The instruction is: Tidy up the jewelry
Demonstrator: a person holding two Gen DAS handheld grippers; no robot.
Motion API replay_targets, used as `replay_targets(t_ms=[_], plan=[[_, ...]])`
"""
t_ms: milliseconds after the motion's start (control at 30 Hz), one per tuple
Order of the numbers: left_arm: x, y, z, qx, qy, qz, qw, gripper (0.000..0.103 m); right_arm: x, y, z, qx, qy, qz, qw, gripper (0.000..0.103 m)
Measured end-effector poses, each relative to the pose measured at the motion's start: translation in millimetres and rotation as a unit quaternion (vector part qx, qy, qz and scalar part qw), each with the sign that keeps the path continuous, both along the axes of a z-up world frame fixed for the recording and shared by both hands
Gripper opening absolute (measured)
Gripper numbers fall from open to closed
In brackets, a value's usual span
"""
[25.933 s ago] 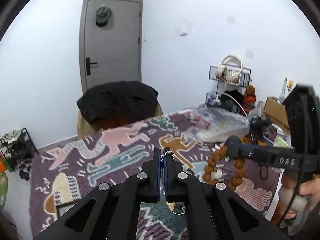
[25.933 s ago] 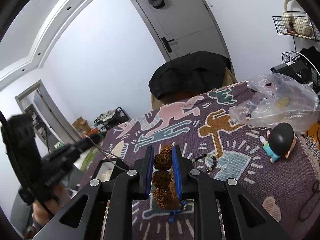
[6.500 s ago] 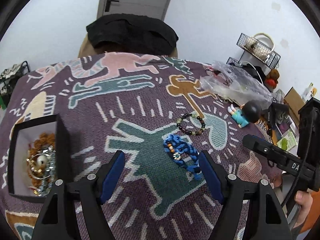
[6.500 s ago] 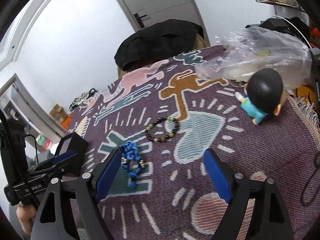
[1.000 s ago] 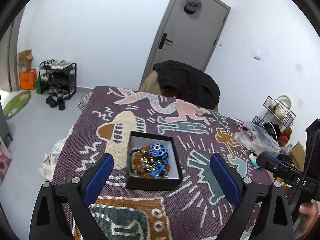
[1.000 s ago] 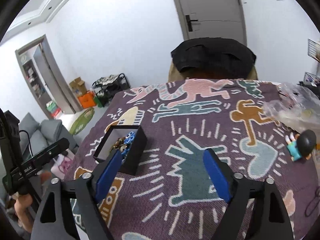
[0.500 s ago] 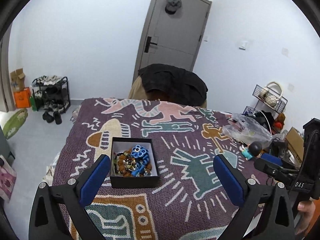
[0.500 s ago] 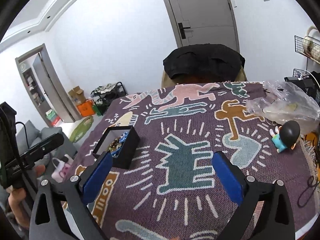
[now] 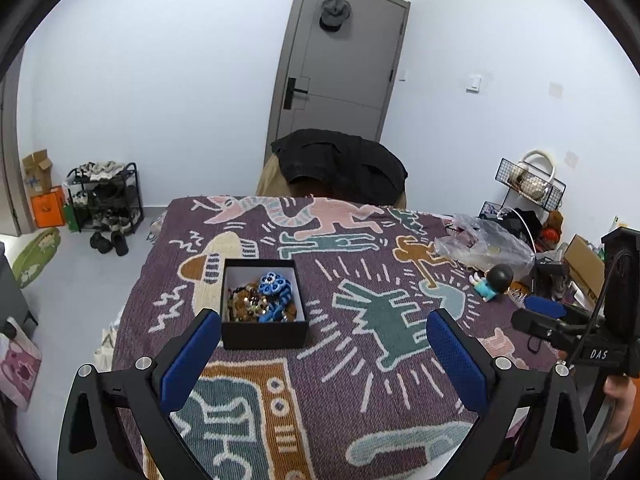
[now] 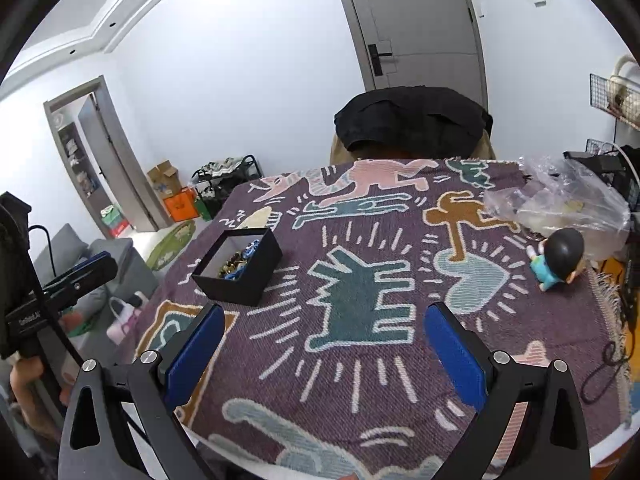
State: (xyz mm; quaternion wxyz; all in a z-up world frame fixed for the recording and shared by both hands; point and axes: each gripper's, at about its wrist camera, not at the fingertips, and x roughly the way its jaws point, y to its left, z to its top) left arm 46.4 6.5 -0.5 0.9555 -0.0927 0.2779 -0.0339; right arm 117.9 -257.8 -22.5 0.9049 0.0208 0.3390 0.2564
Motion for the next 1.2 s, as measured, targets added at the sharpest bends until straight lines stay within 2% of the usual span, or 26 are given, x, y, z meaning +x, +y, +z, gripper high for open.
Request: replay_targets(t_ms=[333, 533, 1200], plan=[[-27.8, 1.1, 2.3, 0.026, -0.021, 0.009, 0.9994, 0.103, -18.7, -22.8, 3.3, -0.033, -0.014, -0.014, 0.999, 0.100], [-30.8, 8.3, 2.0, 0.028, -0.024, 0.015, 0.9992, 0.103, -15.8, -31.2, 6.2, -0.014, -0.010, -0.023, 1.000, 0.100], [-29.4, 12.6, -1.0, 0.028, -0.021, 0.020, 0.9992, 0.103, -15.5, -25.6, 1.9, -0.017, -0.004, -0.023, 1.000, 0.100]])
